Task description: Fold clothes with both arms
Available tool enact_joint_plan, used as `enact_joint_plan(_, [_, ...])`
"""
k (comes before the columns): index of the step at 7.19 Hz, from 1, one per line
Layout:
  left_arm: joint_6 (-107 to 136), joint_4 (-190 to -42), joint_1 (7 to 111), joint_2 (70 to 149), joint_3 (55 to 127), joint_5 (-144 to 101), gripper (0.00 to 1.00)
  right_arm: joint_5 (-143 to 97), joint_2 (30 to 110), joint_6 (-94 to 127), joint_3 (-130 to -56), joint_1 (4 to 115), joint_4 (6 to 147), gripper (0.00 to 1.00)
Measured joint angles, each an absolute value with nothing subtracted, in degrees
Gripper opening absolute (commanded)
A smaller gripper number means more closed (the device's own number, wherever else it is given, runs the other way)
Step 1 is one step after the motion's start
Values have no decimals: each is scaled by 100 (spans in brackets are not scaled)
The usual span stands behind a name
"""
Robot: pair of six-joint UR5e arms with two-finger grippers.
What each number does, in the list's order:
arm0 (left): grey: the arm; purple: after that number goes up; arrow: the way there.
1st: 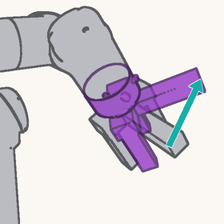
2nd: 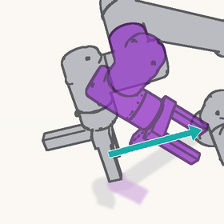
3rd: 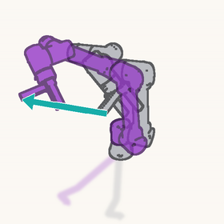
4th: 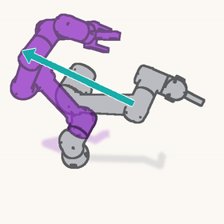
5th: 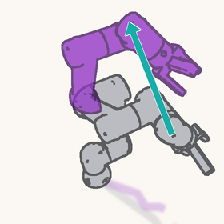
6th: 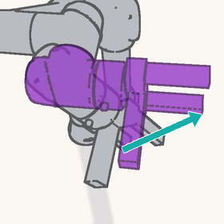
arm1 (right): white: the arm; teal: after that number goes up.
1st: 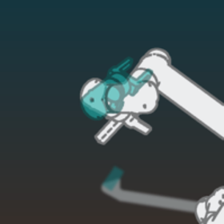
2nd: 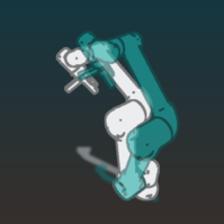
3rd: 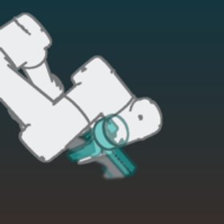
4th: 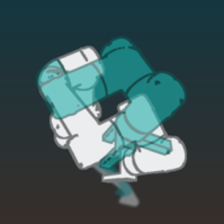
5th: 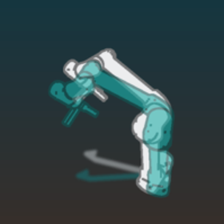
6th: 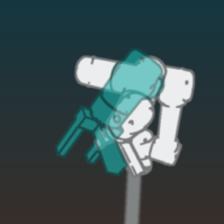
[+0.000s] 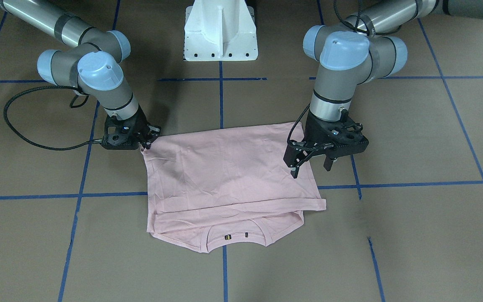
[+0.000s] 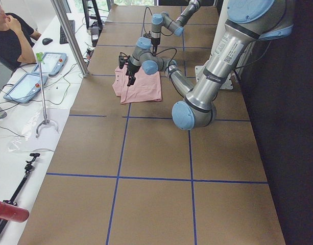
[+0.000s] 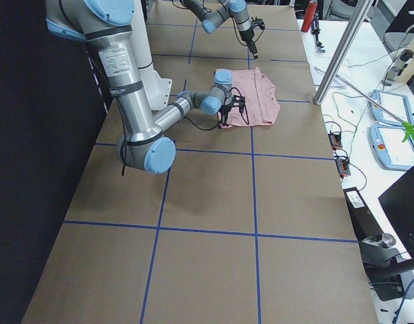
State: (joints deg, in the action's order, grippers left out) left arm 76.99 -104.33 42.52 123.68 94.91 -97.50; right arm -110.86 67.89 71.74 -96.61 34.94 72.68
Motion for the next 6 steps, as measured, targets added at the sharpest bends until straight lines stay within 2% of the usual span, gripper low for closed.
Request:
enact_joint_plan(3, [7701, -10438, 4231, 12371, 9505, -9755, 100, -11092, 7030, 7180, -9940, 3479, 7277, 0])
enact_joint_plan(4, [7705, -10440, 4221, 12373, 9507, -9756, 100, -11090, 7046, 7183, -9952, 3470, 7277, 55])
enact_joint_plan(5, [7707, -10441, 4213, 12378, 9509, -9756, 100, -11082, 7029, 7194, -9938, 3448, 7279, 100])
enact_joint_plan(6, [7708, -10441, 4207, 12381, 9509, -9756, 100, -11071, 6991, 7216, -9898, 3407, 7281, 100])
